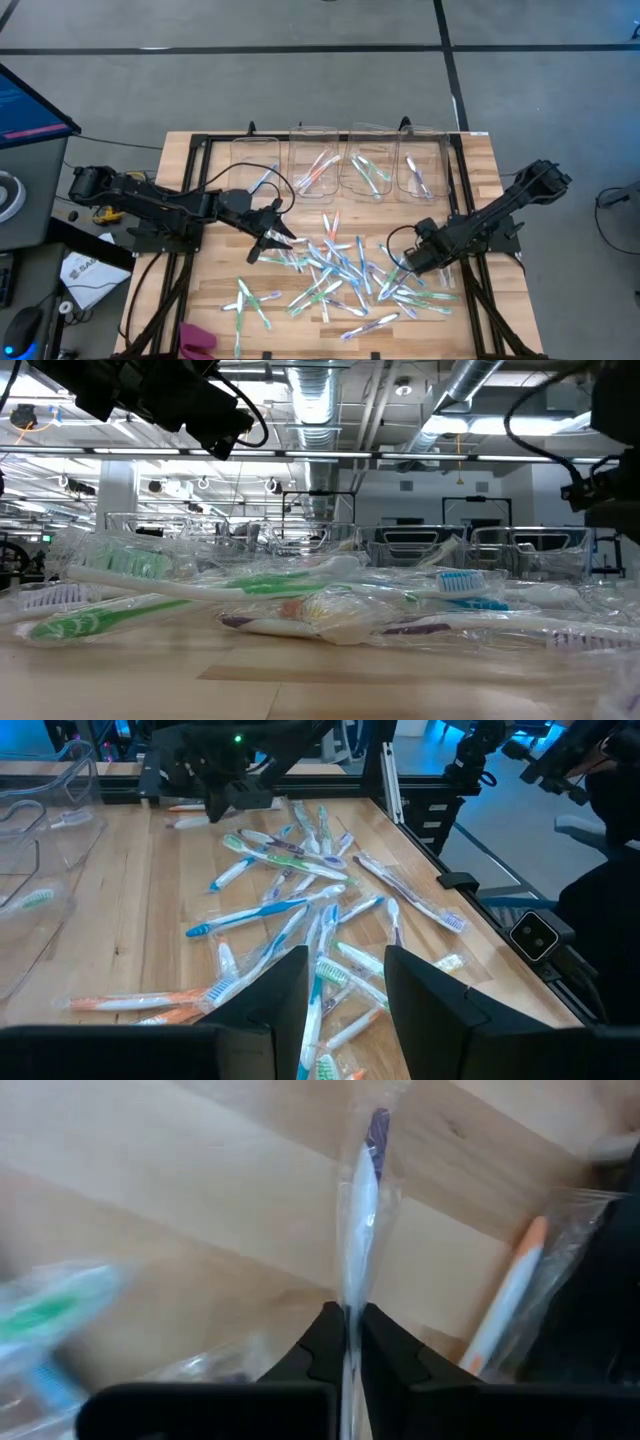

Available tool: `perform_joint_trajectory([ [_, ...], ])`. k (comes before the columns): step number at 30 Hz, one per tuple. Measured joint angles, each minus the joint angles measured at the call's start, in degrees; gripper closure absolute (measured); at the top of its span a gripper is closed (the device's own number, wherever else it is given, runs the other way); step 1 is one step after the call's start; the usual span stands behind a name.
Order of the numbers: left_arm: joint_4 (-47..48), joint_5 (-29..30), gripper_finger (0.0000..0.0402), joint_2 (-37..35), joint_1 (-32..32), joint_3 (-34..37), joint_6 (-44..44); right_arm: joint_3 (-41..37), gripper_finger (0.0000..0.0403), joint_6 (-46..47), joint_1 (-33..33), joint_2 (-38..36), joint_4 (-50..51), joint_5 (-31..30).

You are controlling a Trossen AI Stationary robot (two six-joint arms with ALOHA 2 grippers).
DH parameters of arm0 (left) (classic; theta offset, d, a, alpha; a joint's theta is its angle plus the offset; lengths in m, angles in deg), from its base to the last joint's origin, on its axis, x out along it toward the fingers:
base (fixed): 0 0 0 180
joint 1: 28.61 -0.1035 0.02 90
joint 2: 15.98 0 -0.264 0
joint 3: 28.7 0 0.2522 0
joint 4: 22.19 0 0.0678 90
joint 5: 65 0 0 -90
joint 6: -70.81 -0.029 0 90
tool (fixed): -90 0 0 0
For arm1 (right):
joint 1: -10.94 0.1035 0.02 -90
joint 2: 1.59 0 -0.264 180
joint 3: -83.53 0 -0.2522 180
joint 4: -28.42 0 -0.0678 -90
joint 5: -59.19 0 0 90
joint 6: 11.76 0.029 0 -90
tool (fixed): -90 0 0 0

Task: Pick & Place Toothbrushes
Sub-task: Put the violet toothbrush into the right transparent bin

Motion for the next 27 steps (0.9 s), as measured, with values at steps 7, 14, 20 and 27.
perform_joint_trajectory([
  [7,0.0,0.0,0.0276,0.0,0.0,0.0,0.0,6.2,0.0399,-3.3,0.0,-0.1,6.5,-1.6],
  [14,0.0,0.0,0.0276,0.0,0.0,0.0,0.0,15.4,0.0402,-4.3,0.0,-0.2,18.3,-2.4],
  [20,0.0,0.0,0.0276,0.0,0.0,0.0,0.0,25.0,0.0399,-5.6,-0.2,-0.3,31.6,-3.7],
  [27,-0.1,0.0,0.0276,0.0,0.0,0.0,0.0,32.5,0.0401,-12.7,-1.4,-2.4,31.2,-12.5],
])
